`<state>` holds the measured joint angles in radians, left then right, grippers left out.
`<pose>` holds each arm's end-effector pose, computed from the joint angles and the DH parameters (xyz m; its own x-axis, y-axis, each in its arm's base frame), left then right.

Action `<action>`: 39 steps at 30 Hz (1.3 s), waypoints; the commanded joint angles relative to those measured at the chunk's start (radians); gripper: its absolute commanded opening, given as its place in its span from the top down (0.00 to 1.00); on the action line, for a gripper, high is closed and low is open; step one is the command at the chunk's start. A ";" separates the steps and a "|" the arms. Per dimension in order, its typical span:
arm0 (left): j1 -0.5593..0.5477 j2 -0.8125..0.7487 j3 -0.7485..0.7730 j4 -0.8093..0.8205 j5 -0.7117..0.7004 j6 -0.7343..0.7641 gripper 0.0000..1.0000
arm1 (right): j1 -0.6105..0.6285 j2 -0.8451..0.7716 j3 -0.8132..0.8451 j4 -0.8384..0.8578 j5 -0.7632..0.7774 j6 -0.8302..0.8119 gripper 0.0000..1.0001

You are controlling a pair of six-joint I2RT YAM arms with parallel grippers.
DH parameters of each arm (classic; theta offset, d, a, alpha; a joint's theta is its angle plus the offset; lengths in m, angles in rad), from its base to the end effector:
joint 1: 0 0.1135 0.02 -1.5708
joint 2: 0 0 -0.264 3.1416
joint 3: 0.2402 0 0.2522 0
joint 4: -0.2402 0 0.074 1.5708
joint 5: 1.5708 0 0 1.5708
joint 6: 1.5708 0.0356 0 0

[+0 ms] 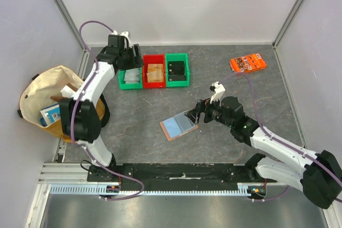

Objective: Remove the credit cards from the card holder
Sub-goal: Place the credit card in the storage box, then remove the credit card from the card holder.

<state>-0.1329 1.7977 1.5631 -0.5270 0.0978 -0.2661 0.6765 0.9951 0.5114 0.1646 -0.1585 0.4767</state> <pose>0.4067 -0.0579 0.2966 -0.7130 -0.1687 -0.6805 0.0150 0.9667 -0.2553 0.1717 0.1450 0.2399 -0.5546 0.1358 -0.8209 -0.5409 0.6909 0.4797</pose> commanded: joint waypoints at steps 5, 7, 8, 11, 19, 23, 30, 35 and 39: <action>-0.325 -0.432 -0.363 0.143 -0.050 -0.185 0.26 | -0.002 0.135 0.072 0.006 -0.019 -0.047 0.07; -0.405 -0.492 -0.457 0.168 -0.085 -0.212 0.27 | 0.000 0.175 0.084 0.012 -0.027 -0.053 0.10; -0.436 -0.526 -0.512 0.189 -0.086 -0.240 0.28 | 0.001 0.194 0.087 0.018 -0.035 -0.052 0.12; -0.519 -0.622 -0.676 0.252 -0.089 -0.324 0.33 | 0.014 0.253 0.102 0.026 -0.032 -0.053 0.18; -0.738 -0.660 -0.962 0.472 -0.093 -0.505 0.49 | 0.046 0.387 0.136 0.007 -0.021 -0.038 0.30; -0.777 -0.569 -0.954 0.496 -0.144 -0.495 0.53 | 0.055 0.421 0.139 -0.011 0.023 -0.030 0.35; -0.787 -0.482 -0.948 0.487 -0.196 -0.493 0.63 | 0.061 0.462 0.147 -0.037 0.031 -0.035 0.39; -0.789 -0.434 -0.951 0.438 -0.217 -0.507 0.75 | 0.069 0.487 0.147 -0.053 0.036 -0.033 0.41; -0.789 -0.406 -0.954 0.404 -0.231 -0.522 0.85 | 0.072 0.494 0.144 -0.065 0.040 -0.033 0.42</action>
<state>-0.9161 1.3678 0.5945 -0.0910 -0.0849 -0.7456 0.7406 1.4773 0.6220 0.1127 -0.1352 0.4477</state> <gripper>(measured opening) 0.181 0.584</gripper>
